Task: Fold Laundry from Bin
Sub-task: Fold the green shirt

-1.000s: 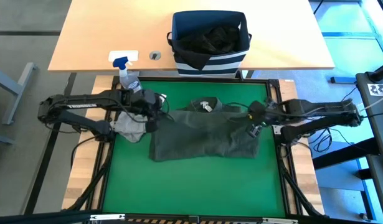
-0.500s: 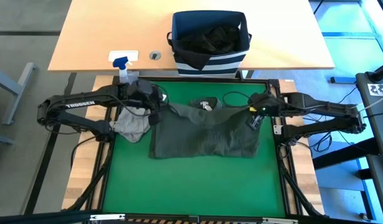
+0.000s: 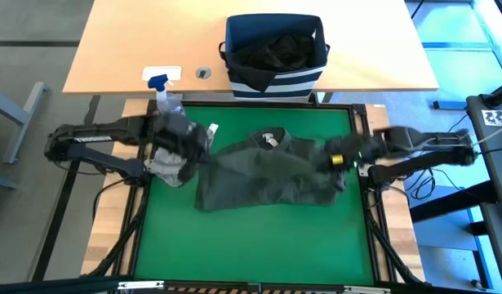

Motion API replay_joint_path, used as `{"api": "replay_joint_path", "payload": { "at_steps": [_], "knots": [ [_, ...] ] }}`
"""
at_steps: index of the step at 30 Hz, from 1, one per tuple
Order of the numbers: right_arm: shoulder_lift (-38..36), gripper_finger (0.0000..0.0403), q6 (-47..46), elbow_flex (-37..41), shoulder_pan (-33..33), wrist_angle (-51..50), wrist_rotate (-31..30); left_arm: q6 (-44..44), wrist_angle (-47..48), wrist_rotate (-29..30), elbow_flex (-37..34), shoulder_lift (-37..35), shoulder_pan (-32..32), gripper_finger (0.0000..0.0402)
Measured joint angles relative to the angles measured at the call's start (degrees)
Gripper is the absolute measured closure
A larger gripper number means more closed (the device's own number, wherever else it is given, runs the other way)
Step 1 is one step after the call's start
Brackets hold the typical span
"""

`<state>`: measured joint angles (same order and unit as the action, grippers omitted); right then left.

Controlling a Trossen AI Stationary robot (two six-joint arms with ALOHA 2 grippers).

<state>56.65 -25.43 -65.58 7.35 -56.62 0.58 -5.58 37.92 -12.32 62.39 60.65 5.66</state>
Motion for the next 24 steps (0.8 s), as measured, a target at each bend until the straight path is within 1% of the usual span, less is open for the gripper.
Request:
{"api": "replay_joint_path", "payload": {
  "at_steps": [2,4,7,9,11,13,15,17,19,22,23,24],
  "knots": [
    [0.46,0.0402,-3.89,0.66,7.88,2.15,-1.24,-1.99,2.83,2.07,0.04,1.28,-6.43,0.0401],
    [1.42,0.0402,-8.82,1.69,15.66,2.94,-3.86,-5.34,4.77,5.96,0.01,3.06,-13.28,0.0401],
    [3.66,0.0402,-17.29,3.29,26.99,3.96,-8.02,-10.79,4.63,11.84,0.01,5.42,-22.53,0.0401],
    [5.87,0.0402,-22.49,4.42,33.64,5.74,-10.32,-15.81,4.45,14.98,0.02,7.43,-27.66,0.0401],
    [8.61,0.0402,-26.42,5.06,38.82,7.49,-11.28,-20.63,4.38,16.77,0.02,9.81,-31.87,0.0401],
    [11.56,0.0402,-29.64,5.07,42.47,7.67,-11.26,-24.64,4.25,17.64,0.02,11.93,-35.71,0.0401],
    [14.01,0.0402,-32.84,5.1,45.36,7.68,-10.6,-27.83,2.94,17.23,0.0,14.09,-38.94,0.0401],
    [15.75,0.0402,-35.77,5.01,47.6,8.14,-9.86,-30.58,0.19,15.72,0.0,15.99,-41.43,0.0401],
    [16.71,0.0402,-36.75,3.76,49.13,8.85,-9.63,-32.95,-3.69,14.03,-0.02,16.8,-43.18,0.0401],
    [16.78,0.0402,-37.26,0.7,50.15,8.1,-11.87,-34.72,-9.35,13.21,-0.02,16.74,-43.99,0.0398],
    [16.65,0.0402,-37.16,-0.54,50.12,7.03,-13.49,-34.76,-9.75,13.97,0.08,16.26,-43.96,0.0397],
    [16.52,0.0402,-36.85,-1.93,50.06,5.44,-15.52,-34.76,-9.4,15.96,0.44,15.67,-43.84,0.0397]
  ]
}}
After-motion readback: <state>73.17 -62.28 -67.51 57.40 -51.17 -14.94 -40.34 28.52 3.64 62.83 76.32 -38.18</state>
